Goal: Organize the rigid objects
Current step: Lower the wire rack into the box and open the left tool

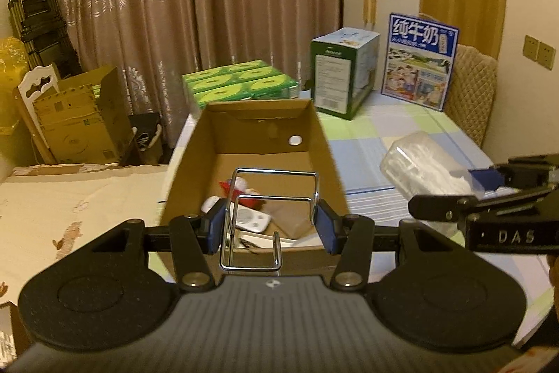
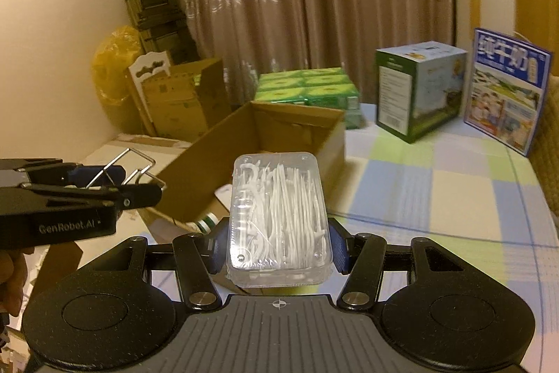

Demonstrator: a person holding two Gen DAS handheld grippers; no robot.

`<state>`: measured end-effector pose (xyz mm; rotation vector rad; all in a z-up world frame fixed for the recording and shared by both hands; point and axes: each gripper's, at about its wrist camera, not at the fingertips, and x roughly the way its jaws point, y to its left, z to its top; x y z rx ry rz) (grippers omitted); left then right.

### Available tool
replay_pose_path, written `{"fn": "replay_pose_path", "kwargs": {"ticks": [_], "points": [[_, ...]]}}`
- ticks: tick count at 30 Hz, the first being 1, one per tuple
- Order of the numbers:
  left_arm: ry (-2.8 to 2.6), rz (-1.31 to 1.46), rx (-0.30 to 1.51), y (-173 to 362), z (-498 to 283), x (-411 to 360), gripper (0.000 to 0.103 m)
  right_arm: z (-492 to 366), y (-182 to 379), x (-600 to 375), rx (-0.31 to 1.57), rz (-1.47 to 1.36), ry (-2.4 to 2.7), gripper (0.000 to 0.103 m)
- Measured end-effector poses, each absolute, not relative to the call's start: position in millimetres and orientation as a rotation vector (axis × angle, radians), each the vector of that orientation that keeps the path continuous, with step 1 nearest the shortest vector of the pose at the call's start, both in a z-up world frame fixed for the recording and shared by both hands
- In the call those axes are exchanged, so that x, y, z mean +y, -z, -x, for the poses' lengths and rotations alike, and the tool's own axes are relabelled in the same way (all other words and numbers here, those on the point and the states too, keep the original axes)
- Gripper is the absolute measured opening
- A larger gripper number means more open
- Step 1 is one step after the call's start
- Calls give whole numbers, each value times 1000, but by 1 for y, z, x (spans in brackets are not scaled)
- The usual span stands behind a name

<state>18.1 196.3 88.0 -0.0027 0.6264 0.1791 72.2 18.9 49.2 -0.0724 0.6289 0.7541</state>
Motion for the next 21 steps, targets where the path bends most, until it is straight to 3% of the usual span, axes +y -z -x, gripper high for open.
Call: {"fn": "replay_pose_path", "kwargs": {"ticks": [21], "points": [[-159,1,723,-57,-83,258,48,-135,-27,94,708,111,-773,53]]}}
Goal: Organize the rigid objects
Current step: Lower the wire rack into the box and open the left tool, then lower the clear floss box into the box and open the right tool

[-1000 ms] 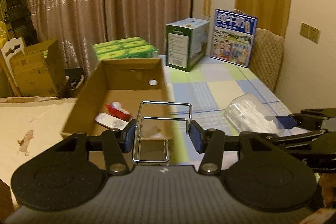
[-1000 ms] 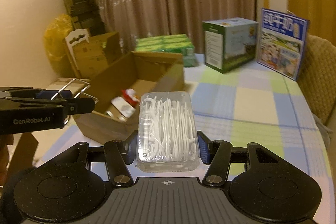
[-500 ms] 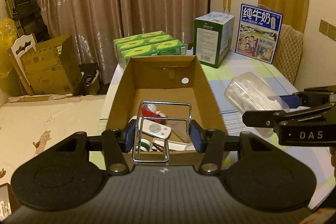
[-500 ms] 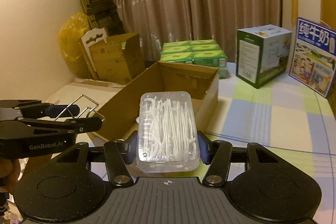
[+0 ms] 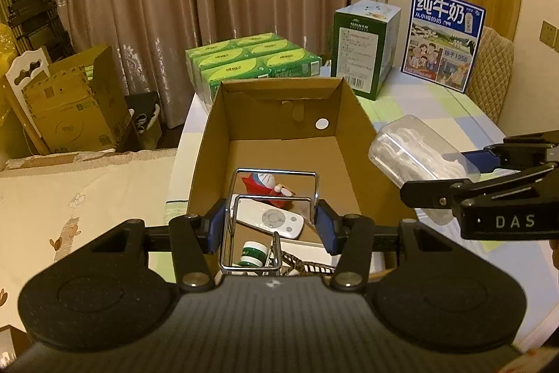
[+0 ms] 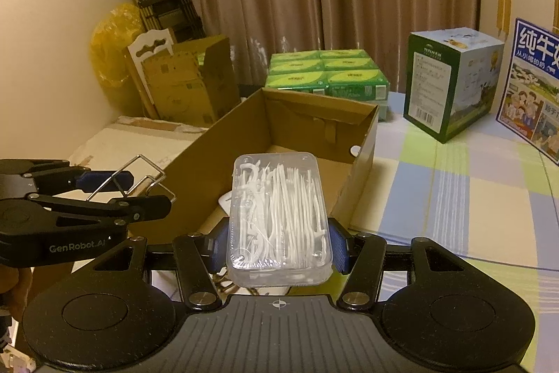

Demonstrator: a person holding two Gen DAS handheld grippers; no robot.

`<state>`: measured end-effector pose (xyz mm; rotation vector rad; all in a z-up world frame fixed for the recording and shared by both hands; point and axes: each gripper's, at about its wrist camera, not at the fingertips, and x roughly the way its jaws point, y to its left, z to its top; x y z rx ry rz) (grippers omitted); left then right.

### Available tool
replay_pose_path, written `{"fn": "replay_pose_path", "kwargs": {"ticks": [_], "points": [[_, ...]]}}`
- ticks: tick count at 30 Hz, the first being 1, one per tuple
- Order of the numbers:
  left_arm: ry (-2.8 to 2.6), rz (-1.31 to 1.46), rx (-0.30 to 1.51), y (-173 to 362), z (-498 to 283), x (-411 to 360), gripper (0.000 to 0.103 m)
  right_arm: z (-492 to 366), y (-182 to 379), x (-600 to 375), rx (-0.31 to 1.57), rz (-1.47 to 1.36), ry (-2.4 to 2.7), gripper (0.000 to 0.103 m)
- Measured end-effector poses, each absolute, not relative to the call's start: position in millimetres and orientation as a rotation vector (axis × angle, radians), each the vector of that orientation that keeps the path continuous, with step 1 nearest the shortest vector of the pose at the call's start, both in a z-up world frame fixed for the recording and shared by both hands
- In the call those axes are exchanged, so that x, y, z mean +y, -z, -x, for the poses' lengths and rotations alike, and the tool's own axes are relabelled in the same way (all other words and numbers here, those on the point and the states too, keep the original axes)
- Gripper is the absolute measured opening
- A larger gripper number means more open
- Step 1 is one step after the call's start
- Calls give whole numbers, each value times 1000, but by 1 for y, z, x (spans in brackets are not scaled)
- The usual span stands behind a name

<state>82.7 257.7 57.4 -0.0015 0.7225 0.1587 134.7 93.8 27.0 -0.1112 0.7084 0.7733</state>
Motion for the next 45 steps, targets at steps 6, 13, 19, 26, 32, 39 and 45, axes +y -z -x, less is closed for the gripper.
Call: {"fn": "replay_pose_path", "kwargs": {"ticks": [6,13,19,26,32,39,45], "points": [[-146,6,748,-46,-102,267,48,-152,-13,104,739,110,-770,53],[-138,12,784,-31,-115,275,48,-160,0,111,767,114,-766,53],[-127,14,801,-21,-121,275,48,-162,6,115,770,114,-768,53],[-123,14,810,-14,-125,275,48,-163,5,118,765,118,-769,53],[-120,14,817,-10,-127,278,48,-160,5,123,754,131,-770,53],[-118,19,820,-7,-130,280,48,-158,6,126,733,163,-769,53],[-111,20,823,-4,-132,280,48,-158,6,125,731,167,-764,53]]}}
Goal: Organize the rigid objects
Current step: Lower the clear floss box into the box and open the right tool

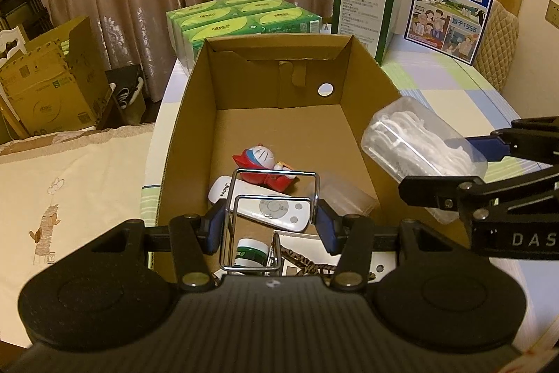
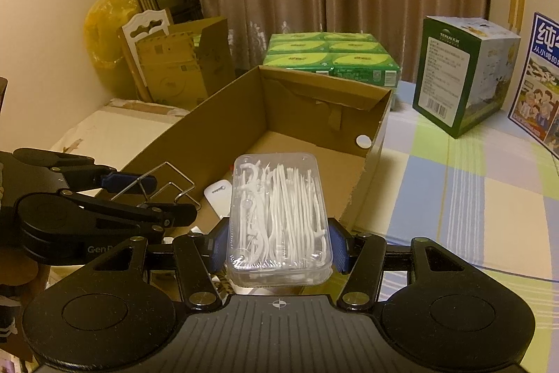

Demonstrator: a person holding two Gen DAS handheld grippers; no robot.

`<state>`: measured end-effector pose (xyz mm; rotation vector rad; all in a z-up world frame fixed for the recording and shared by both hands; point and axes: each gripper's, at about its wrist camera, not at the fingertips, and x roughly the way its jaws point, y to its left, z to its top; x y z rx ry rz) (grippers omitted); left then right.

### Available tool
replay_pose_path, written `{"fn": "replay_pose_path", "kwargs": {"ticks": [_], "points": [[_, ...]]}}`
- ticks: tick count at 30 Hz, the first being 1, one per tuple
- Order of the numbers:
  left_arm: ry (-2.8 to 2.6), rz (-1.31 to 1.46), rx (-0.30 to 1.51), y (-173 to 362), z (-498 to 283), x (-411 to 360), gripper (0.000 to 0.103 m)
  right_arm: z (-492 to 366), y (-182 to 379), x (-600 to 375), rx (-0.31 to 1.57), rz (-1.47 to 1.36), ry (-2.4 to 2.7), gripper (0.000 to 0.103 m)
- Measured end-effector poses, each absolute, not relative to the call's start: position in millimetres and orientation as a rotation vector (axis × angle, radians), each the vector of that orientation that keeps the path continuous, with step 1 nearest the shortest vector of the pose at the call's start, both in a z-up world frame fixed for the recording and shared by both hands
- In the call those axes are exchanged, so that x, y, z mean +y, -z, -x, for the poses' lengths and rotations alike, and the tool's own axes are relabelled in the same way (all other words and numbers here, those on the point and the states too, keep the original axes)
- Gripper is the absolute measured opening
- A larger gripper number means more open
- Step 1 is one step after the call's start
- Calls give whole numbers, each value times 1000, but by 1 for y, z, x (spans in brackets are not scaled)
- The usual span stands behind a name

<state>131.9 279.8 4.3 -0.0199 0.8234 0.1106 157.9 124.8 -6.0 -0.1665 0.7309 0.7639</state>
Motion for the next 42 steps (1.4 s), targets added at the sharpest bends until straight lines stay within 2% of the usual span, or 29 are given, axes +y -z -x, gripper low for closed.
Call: {"fn": "replay_pose_path", "kwargs": {"ticks": [42], "points": [[-128,14,786,-24,-113,283,50,-151,3,129,731,163,-782,53]]}}
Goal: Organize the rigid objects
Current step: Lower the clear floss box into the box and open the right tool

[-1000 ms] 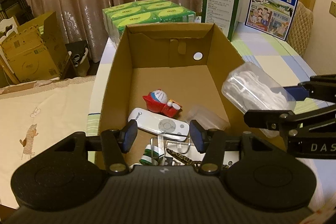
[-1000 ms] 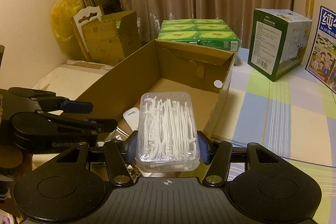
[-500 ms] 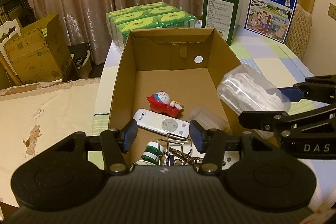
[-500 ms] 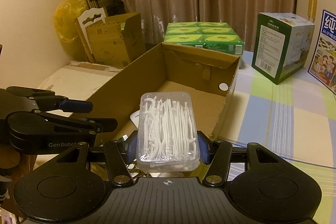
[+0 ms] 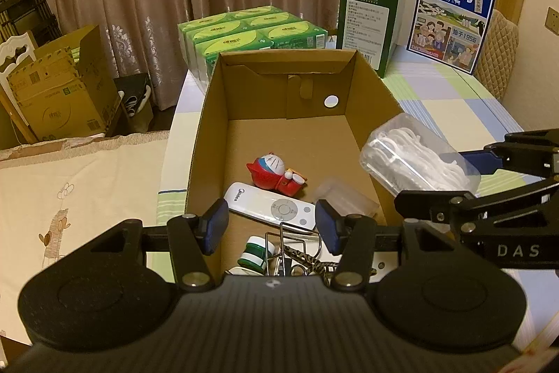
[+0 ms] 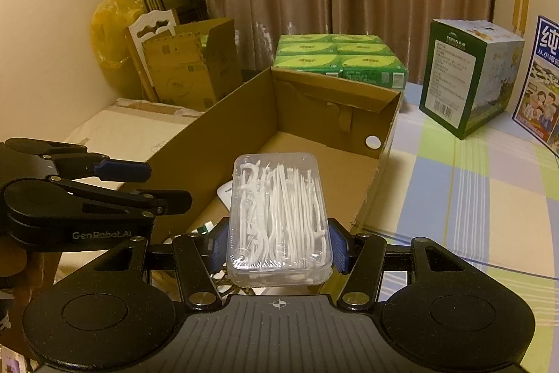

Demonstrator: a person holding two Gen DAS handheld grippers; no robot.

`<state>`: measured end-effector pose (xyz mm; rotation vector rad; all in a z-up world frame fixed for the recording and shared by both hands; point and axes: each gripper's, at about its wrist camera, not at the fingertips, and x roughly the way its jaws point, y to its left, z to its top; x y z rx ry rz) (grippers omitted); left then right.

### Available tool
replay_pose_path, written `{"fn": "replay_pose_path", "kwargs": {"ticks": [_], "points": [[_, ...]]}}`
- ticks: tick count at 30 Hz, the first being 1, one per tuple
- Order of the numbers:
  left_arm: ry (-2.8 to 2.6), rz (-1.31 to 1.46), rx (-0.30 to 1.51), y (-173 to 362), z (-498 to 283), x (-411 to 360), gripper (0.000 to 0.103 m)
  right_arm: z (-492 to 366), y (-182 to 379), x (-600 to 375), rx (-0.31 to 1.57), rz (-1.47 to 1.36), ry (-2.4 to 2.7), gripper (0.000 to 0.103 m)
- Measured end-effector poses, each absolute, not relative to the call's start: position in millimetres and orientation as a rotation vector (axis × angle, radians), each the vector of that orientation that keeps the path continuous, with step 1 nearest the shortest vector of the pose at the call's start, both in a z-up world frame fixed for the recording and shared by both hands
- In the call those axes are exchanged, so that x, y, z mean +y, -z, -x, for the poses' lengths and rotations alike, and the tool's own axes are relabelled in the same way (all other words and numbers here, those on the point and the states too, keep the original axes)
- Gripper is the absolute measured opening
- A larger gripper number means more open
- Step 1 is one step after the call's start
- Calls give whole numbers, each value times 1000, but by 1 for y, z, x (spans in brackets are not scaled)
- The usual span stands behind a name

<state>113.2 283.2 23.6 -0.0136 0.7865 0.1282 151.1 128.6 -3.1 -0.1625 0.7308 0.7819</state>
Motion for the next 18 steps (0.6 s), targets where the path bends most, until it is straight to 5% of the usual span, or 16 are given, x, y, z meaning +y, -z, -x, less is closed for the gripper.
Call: {"fn": "replay_pose_path", "kwargs": {"ticks": [18], "points": [[-137,17,783,-21,-113,286,51,-153,9,129,740,165,-779,54]]}}
